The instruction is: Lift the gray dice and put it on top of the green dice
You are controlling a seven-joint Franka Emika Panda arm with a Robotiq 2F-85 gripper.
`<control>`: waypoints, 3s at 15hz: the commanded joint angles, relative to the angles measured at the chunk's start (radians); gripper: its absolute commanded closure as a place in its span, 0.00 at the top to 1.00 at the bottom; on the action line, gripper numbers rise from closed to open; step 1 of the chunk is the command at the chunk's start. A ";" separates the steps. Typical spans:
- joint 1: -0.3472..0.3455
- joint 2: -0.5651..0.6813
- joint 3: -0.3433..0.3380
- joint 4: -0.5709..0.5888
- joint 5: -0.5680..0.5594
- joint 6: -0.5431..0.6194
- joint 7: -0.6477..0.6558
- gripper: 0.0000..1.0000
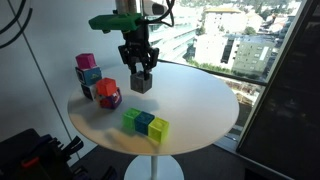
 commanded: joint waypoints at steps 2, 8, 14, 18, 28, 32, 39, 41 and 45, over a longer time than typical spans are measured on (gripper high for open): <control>0.005 0.002 -0.005 0.000 -0.001 -0.002 0.001 0.52; 0.005 0.006 -0.005 0.000 -0.001 -0.002 0.001 0.52; 0.015 0.011 0.003 -0.011 -0.003 -0.001 -0.004 0.27; 0.025 0.015 0.012 -0.030 -0.014 0.002 -0.001 0.27; 0.023 0.006 0.020 -0.090 -0.075 0.035 0.029 0.27; 0.022 0.010 0.019 -0.112 -0.087 0.063 0.035 0.27; 0.018 0.020 0.019 -0.140 -0.102 0.103 0.048 0.27; 0.016 0.024 0.018 -0.142 -0.111 0.107 0.053 0.27; 0.012 0.032 0.017 -0.142 -0.126 0.114 0.061 0.27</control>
